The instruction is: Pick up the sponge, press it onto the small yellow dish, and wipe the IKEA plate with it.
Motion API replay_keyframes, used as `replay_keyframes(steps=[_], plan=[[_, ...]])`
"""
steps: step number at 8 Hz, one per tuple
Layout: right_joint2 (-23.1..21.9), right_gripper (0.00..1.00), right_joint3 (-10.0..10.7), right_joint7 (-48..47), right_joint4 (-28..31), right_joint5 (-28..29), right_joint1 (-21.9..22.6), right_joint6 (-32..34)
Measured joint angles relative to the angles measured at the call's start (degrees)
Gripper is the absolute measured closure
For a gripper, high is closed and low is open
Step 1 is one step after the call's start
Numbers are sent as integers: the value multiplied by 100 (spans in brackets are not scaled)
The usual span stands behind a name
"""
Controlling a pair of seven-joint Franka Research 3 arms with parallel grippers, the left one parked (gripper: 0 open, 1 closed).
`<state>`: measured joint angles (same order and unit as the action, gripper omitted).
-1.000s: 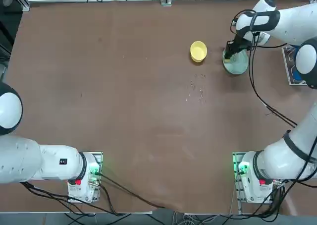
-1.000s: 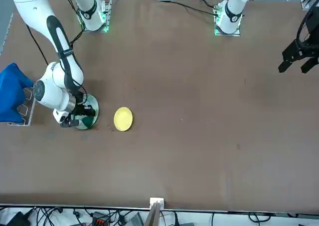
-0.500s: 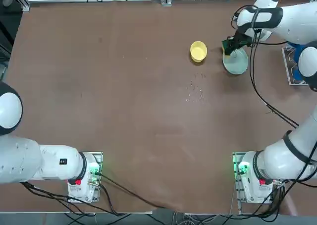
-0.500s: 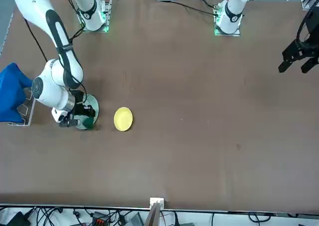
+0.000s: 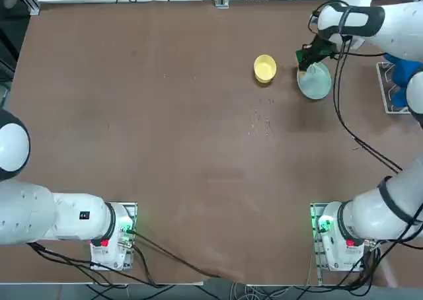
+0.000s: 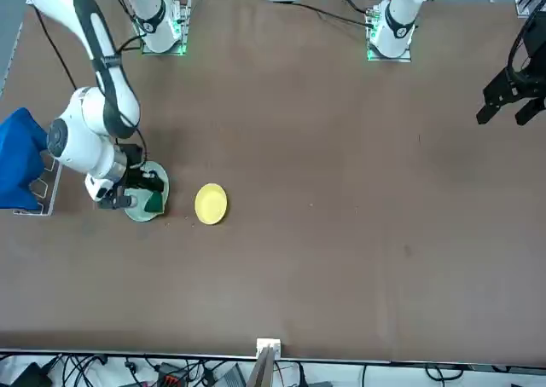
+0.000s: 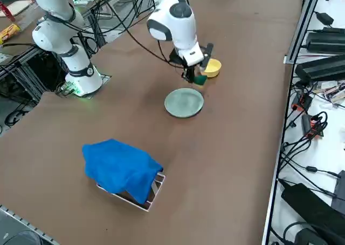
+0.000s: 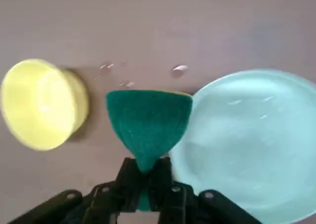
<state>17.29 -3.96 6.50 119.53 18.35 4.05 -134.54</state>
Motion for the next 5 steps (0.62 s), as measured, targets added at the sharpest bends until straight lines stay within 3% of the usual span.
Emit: replay_keyframes(steps=[5], plan=[[-329, 88, -52, -1196, 65, 16, 1434, 565]])
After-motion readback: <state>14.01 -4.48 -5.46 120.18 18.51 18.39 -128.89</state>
